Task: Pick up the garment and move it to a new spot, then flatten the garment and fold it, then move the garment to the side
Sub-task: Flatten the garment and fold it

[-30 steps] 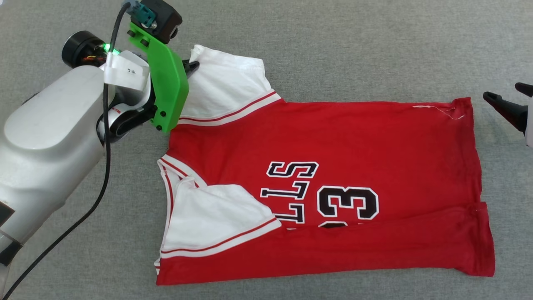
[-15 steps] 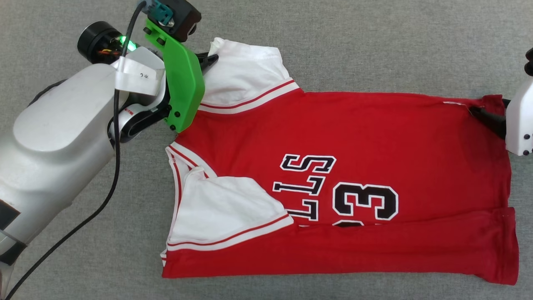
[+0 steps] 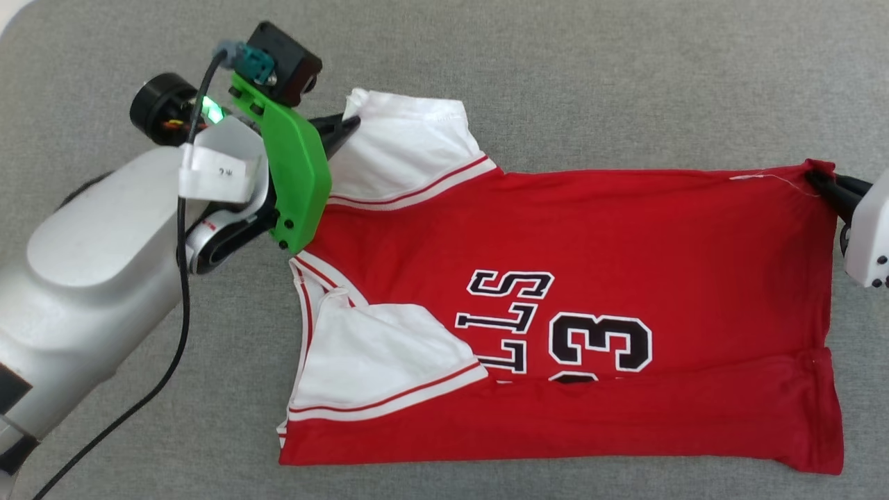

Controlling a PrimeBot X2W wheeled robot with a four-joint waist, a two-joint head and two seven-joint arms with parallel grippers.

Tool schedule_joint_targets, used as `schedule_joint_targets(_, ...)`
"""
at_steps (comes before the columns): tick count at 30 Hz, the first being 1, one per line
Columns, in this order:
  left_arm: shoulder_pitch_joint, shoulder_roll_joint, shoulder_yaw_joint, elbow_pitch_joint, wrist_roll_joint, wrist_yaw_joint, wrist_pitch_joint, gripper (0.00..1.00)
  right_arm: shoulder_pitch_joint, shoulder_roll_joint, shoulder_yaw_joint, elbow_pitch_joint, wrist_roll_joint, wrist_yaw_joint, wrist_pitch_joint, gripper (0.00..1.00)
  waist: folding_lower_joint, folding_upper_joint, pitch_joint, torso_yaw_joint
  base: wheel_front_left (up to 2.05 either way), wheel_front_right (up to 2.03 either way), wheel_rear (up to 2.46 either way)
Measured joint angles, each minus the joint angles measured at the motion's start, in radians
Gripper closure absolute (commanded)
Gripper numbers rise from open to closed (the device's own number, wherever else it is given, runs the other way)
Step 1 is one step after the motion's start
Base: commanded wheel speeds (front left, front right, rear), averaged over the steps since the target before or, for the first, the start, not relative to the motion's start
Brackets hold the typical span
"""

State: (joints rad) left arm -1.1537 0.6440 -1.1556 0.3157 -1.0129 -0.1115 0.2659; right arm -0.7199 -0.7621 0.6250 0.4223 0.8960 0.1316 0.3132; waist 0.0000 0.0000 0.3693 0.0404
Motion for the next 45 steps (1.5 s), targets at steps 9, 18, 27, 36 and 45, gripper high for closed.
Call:
schedule_joint_targets(9, 0.186, 0.091, -0.035, -0.144, -0.018, 0.067, -0.04, 1.0, 0.168, -0.039, 0.034, -0.067, 0.014, 0.0, -0.133, 1.0, 0.0, 0.0, -0.105, 0.006, 0.0, 0.0, 0.0)
schedule_joint_targets(18, 0.402, 0.16, -0.076, -0.27, -0.046, 0.146, -0.08, 1.0, 0.375, -0.058, 0.022, -0.108, 0.026, 0.0, -0.229, 1.0, 0.0, 0.0, -0.191, 0.018, 0.0, 0.0, 0.0)
schedule_joint_targets(27, 0.55, 0.173, -0.099, -0.294, -0.078, 0.185, -0.111, 1.0, 0.533, -0.051, -0.02, -0.14, 0.049, 0.0, -0.245, 1.0, 0.0, 0.0, -0.217, 0.017, 0.0, 0.0, 0.0)
schedule_joint_targets(36, 0.606, 0.115, -0.102, -0.2, -0.09, 0.184, -0.161, 1.0, 0.587, -0.008, -0.043, -0.115, 0.062, 0.0, -0.212, 0.96, 0.0, 0.0, -0.192, 0.015, 0.0, 0.0, 0.0)
schedule_joint_targets(45, 0.663, 0.111, 0.033, -0.188, -0.039, 0.344, -0.482, 0.0, 0.624, -0.04, -0.142, -0.275, 0.203, 0.0, -0.17, 0.0, -0.0001, 0.0, -0.252, 0.003, 0.0, 0.0, 0.0)
